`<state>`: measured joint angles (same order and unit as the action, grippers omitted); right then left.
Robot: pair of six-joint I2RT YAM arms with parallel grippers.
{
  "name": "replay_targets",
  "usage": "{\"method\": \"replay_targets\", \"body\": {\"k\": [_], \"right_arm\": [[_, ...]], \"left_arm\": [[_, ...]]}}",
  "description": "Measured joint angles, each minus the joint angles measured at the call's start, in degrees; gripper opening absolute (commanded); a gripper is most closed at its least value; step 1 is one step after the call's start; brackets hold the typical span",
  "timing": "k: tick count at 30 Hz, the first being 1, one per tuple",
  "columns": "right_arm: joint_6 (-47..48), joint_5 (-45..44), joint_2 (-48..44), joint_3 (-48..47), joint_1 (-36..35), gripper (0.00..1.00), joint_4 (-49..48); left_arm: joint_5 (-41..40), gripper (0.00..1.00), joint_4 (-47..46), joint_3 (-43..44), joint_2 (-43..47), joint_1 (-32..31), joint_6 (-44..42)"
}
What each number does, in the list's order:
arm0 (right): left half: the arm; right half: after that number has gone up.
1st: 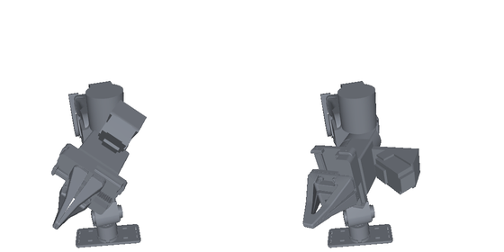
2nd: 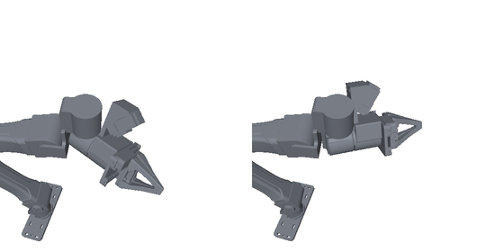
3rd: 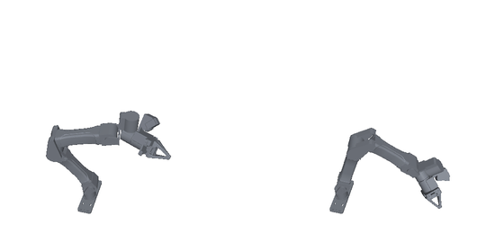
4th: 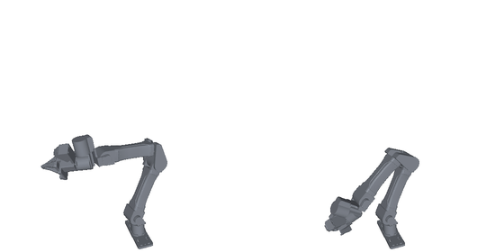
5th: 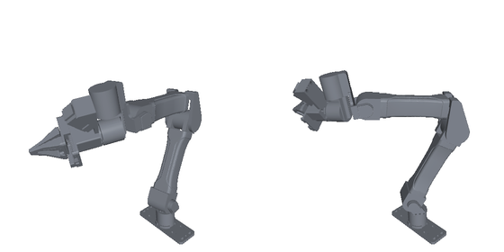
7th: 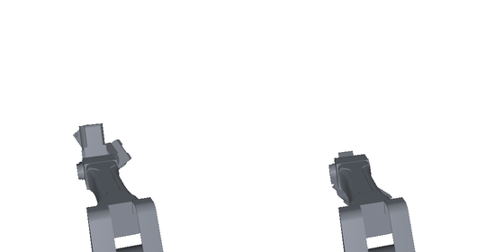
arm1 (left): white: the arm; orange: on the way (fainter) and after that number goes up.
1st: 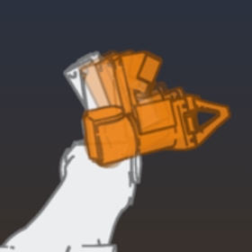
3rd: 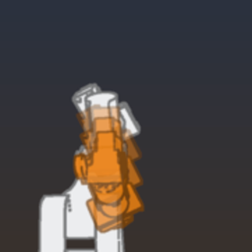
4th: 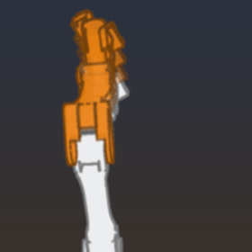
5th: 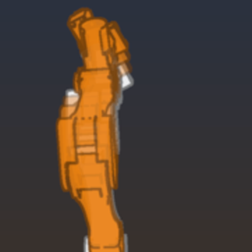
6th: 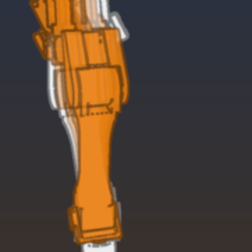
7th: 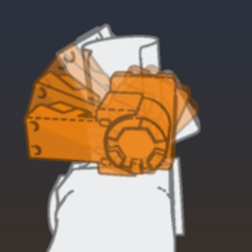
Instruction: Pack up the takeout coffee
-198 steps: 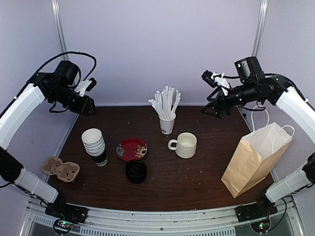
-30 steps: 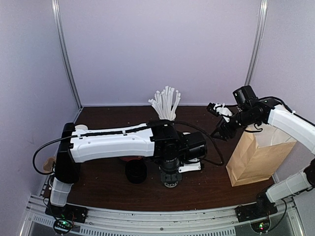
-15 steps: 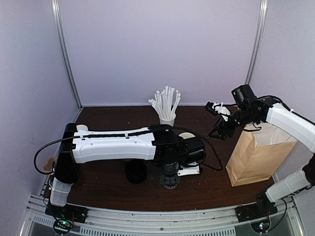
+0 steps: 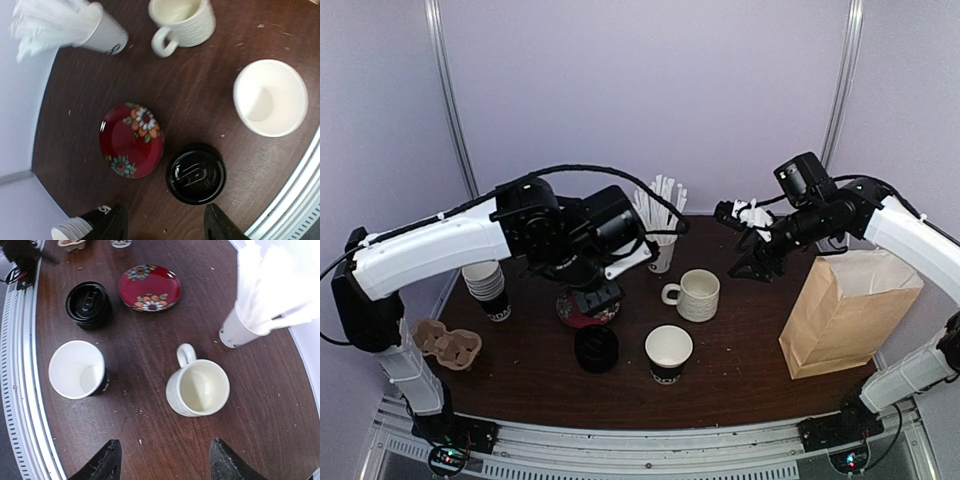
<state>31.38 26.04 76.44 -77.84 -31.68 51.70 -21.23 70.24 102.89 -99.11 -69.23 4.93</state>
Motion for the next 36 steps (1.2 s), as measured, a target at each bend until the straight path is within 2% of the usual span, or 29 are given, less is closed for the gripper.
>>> {"method": "replay_targets", "body": {"k": [4, 7, 11, 19, 28, 36], "right_arm": [[1.3, -3.1, 0.1, -0.3, -8.4, 0.63, 1.7], [2.3, -5.6, 0.1, 0.0, -13.3, 0.63, 2.7], [3.8, -8.8, 0.2, 1.5, -16.3, 0.63, 3.0], [4.9, -11.6, 0.7, 3.6, -17.6, 0.63, 3.0], [5.6, -12.4, 0.7, 4.8, -17.9, 0.63, 2.9], [5.9, -12.7, 0.6, 5.6, -17.9, 0.63, 2.6]], "left_arm": [[0.7, 0.41, 0.3, -7.6, 2.6, 8.5, 7.7], [2.1, 0.47, 0.4, -11.8, 1.7, 11.7, 13.2], [5.4, 0.54, 0.2, -14.2, 0.3, 13.4, 19.1], [9.5, 0.54, -0.4, -15.8, -1.6, 15.7, 24.6], [12.3, 0.43, -2.6, -16.0, -8.2, 16.1, 25.7], [13.5, 0.23, -3.0, -16.2, -9.4, 16.2, 25.6]]}}
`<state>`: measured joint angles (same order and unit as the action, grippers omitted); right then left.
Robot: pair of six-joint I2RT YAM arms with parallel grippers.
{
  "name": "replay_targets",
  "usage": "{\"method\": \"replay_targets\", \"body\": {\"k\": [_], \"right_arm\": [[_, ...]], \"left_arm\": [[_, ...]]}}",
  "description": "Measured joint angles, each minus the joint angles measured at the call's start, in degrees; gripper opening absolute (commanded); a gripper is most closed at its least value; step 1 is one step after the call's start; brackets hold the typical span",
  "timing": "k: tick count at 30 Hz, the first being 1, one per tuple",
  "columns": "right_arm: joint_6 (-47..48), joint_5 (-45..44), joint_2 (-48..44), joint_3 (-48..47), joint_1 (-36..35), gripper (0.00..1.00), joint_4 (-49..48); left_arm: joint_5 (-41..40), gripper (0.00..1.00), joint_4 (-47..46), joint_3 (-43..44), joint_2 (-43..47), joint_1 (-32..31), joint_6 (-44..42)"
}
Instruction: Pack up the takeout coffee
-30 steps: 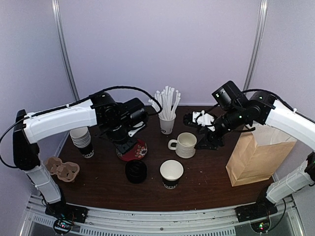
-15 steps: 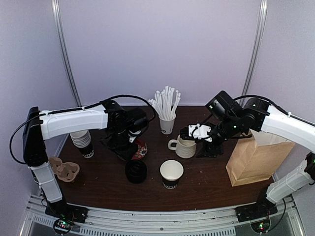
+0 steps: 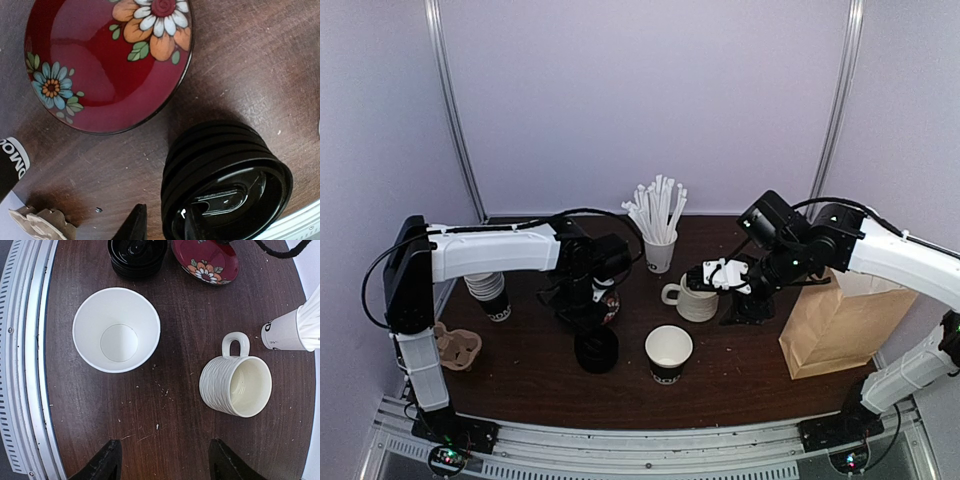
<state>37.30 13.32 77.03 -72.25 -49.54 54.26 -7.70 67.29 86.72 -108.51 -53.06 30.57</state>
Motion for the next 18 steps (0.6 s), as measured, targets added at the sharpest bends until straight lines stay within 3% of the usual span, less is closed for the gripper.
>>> {"method": "replay_targets", "body": {"k": [10, 18], "right_arm": [[0.0, -0.1, 0.0, 0.5, 0.0, 0.63, -0.1], [0.0, -0.1, 0.0, 0.5, 0.0, 0.62, -0.1]], "left_arm": [[-0.7, 0.06, 0.5, -0.1, -0.5, 0.2, -0.1], [-3.5, 0.04, 2.4, -0.8, 0.7, 0.5, 0.0]]}}
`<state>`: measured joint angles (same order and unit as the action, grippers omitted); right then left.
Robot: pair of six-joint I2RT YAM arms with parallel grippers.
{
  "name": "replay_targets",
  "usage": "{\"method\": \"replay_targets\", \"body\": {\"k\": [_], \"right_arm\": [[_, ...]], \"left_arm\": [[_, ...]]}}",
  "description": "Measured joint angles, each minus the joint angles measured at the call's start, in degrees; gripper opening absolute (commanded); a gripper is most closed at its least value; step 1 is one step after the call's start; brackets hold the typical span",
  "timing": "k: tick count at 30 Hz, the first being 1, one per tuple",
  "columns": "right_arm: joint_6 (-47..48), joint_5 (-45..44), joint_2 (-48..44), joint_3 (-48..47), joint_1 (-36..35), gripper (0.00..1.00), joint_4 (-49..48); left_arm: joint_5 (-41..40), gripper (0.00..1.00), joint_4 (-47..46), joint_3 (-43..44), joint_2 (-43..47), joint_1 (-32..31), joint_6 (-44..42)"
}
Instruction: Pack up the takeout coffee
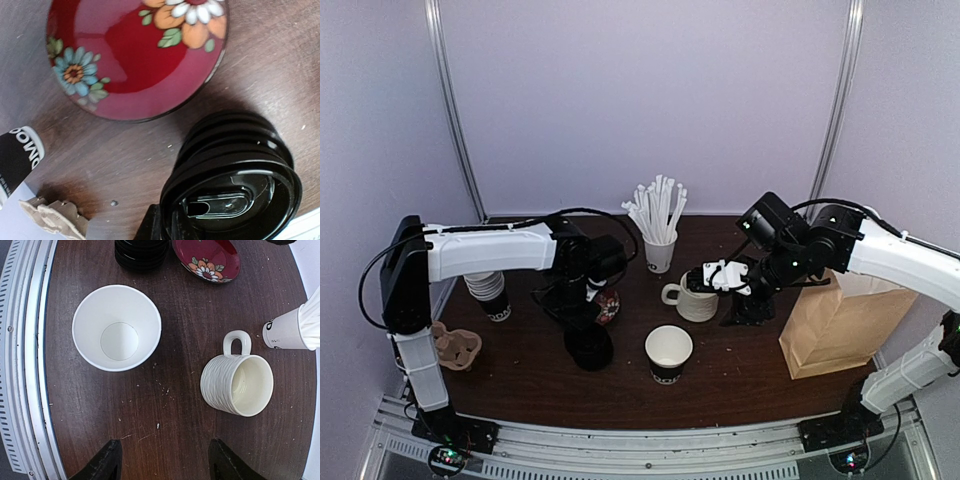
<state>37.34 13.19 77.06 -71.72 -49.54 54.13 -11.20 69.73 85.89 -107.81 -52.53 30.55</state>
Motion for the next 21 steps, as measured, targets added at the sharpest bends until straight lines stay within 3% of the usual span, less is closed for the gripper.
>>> {"method": "replay_targets", "body": {"k": [11, 21], "right_arm": [[0.0, 0.0, 0.0, 0.0, 0.0, 0.62, 0.0], [0.0, 0.0, 0.0, 0.0, 0.0, 0.62, 0.0]], "left_arm": [[-0.5, 0.03, 1.5, -0.1, 7.8, 0.4, 0.0], [4.0, 0.03, -2.8, -1.6, 7.4, 0.4, -0.5]]}}
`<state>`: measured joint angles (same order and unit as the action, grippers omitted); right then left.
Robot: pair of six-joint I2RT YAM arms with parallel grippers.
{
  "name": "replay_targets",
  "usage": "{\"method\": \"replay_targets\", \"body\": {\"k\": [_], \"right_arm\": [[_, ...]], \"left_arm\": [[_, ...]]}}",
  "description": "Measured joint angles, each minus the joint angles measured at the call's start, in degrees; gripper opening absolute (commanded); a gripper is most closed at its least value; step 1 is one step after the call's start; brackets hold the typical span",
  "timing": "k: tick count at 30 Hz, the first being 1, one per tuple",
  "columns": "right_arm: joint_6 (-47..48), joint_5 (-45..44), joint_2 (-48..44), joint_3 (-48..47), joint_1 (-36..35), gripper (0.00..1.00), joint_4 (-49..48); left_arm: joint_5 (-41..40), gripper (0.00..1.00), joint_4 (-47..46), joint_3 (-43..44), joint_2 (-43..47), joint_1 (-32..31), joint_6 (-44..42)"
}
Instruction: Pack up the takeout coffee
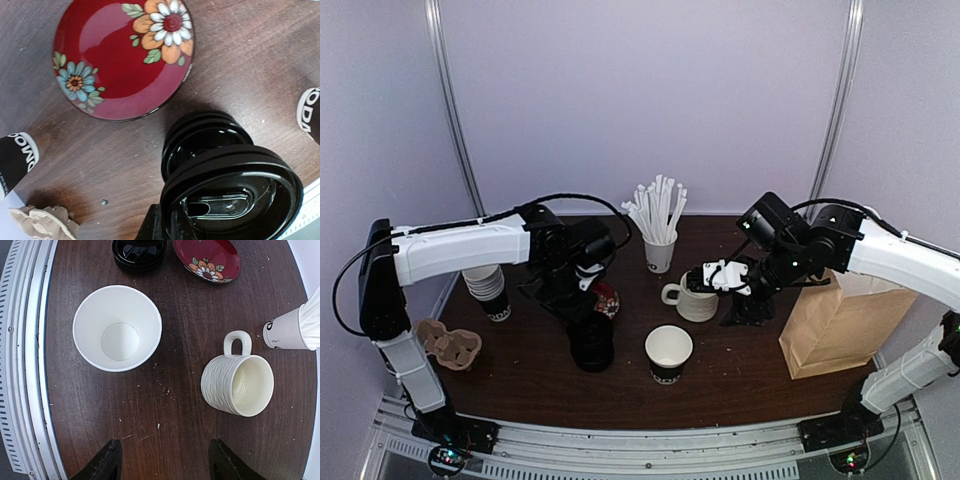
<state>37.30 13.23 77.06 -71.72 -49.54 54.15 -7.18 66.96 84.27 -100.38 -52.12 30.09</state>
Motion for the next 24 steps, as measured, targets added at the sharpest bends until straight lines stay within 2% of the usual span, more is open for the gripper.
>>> {"method": "replay_targets", "body": {"k": [6, 12, 18, 24], "right_arm": [[-1.1, 3.1, 0.0, -0.9, 0.0, 0.69, 0.6], [-2.6, 10.0, 0.9, -8.6, 0.0, 0.72, 1.3], [-4.4, 13.6, 5.1, -10.9, -1.6, 0.64, 0.3], [-1.1, 10.6, 12.9, -15.1, -9.2, 0.58, -1.3]], "left_arm": [[5.5, 0.03, -4.4, -3.2, 3.6, 1.8, -0.2], [11.5, 0.04, -10.5, -6.3, 8.3, 4.3, -0.2], [17.2, 0.04, -14.1, -12.8, 9.8, 7.5, 1.1], [14.0, 0.05, -11.0, -11.3, 9.7, 8.6, 1.0]]}}
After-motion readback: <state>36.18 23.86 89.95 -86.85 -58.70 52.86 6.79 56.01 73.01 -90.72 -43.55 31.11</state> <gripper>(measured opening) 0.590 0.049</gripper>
